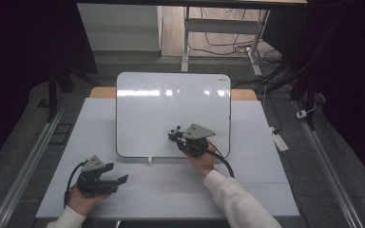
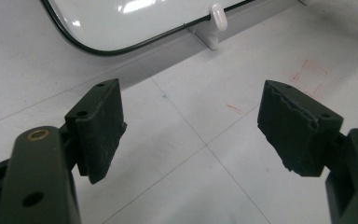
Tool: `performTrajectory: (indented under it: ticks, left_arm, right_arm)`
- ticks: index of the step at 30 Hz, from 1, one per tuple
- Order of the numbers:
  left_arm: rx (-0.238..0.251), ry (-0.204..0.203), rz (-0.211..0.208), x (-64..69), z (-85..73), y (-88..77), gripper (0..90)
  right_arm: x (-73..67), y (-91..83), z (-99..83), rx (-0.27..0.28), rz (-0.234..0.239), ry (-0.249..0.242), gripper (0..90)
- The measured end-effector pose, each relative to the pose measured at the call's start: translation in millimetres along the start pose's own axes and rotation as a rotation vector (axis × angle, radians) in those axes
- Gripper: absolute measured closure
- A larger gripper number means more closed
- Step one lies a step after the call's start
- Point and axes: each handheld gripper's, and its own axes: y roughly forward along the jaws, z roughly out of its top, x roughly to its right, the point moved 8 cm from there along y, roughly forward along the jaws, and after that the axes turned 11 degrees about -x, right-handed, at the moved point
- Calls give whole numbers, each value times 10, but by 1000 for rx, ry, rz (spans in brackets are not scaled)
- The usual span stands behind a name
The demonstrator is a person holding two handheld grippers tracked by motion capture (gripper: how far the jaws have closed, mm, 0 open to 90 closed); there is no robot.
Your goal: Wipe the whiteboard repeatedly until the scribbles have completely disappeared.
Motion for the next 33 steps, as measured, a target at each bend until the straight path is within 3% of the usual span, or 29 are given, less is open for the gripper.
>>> performTrajectory:
  ticks: [2, 8, 11, 13, 14, 19, 21, 24, 30, 33]
  left_arm:
    - [1, 0, 1, 0, 0, -4, 237]
    - [-1, 1, 4, 1, -1, 2, 237]
    - [0, -1, 0, -1, 0, 1, 237]
    - [-1, -2, 0, -2, 0, 1, 237]
    - [-1, 0, 2, -1, -1, 0, 237]
    - [0, -1, 1, -1, 0, -1, 237]
    - [-3, -1, 0, -6, -1, 5, 237]
    - [-2, -5, 2, -11, -3, 1, 237]
    - [4, -1, 1, -7, -4, -9, 237]
    - [1, -4, 1, -8, -2, -1, 237]
  right_arm:
    - [-23, 12, -3, -10, 0, -26, 787]
    - [271, -73, 134, 47, -61, 41, 787]
    - [138, -23, 95, 22, -29, 23, 787]
    - [9, 35, 62, -3, -4, -20, 787]
    - [7, 50, 82, -1, -7, -26, 787]
    - [278, 7, 243, 66, -64, 57, 787]
    - [220, 41, 250, 58, -53, 47, 787]
    - [44, 123, 210, 27, -25, -13, 787]
    - [259, -12, 209, 53, -71, 35, 787]
    - [172, -2, 160, 32, -45, 23, 787]
